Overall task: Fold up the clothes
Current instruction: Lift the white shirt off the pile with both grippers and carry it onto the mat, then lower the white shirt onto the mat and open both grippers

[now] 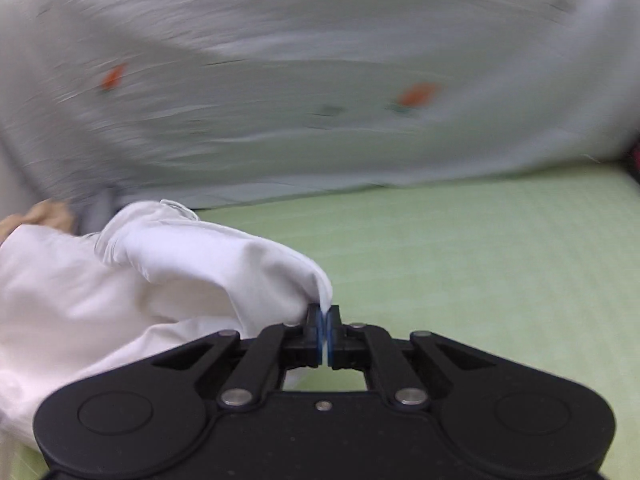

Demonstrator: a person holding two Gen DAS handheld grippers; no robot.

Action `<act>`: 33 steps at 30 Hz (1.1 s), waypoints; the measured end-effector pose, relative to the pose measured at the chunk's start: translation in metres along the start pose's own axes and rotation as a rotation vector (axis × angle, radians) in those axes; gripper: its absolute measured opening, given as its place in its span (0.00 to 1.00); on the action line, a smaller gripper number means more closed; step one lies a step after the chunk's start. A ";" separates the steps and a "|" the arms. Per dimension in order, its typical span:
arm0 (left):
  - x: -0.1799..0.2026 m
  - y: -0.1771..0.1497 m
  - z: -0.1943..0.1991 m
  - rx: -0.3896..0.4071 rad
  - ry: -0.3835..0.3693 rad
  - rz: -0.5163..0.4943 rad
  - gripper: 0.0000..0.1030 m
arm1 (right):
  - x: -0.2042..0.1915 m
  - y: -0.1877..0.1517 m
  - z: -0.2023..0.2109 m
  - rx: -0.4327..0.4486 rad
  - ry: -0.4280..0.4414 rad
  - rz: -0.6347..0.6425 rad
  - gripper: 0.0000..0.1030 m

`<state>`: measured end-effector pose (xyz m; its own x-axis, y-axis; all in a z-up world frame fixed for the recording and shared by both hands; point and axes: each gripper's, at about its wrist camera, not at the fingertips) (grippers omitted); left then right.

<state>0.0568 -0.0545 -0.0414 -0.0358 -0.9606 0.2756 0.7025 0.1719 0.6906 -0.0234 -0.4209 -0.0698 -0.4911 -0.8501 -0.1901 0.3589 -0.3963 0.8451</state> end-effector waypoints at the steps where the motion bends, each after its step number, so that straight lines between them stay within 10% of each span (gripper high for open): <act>1: 0.014 -0.010 0.001 -0.006 -0.008 -0.005 0.45 | 0.021 -0.004 0.007 -0.010 -0.024 -0.017 0.01; 19: 0.189 -0.162 0.054 -0.112 -0.009 -0.026 0.47 | 0.296 -0.013 0.091 -0.027 -0.345 -0.043 0.02; 22: 0.190 -0.166 0.059 -0.122 0.035 -0.014 0.49 | 0.337 -0.011 0.101 -0.028 -0.389 -0.056 0.15; 24: 0.186 -0.163 0.060 -0.122 0.063 -0.010 0.58 | 0.334 -0.007 0.105 -0.002 -0.390 -0.069 0.52; 27: 0.175 -0.151 0.055 -0.113 0.088 -0.021 0.70 | 0.316 0.001 0.110 0.049 -0.381 -0.091 0.78; 33: 0.147 -0.127 0.039 -0.113 0.130 -0.037 0.74 | 0.256 0.003 0.093 0.047 -0.272 -0.115 0.82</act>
<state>-0.0652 -0.2094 -0.0624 0.0238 -0.9873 0.1574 0.7782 0.1171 0.6170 -0.2220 -0.6078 -0.0698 -0.7234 -0.6738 -0.1506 0.2546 -0.4632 0.8489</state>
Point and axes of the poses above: each gripper's, at about its wrist camera, not at the fingertips, and z roughly against the way its jaws point, x to its right, y to its top, and after that the axes turned 12 degrees about x, right-handed
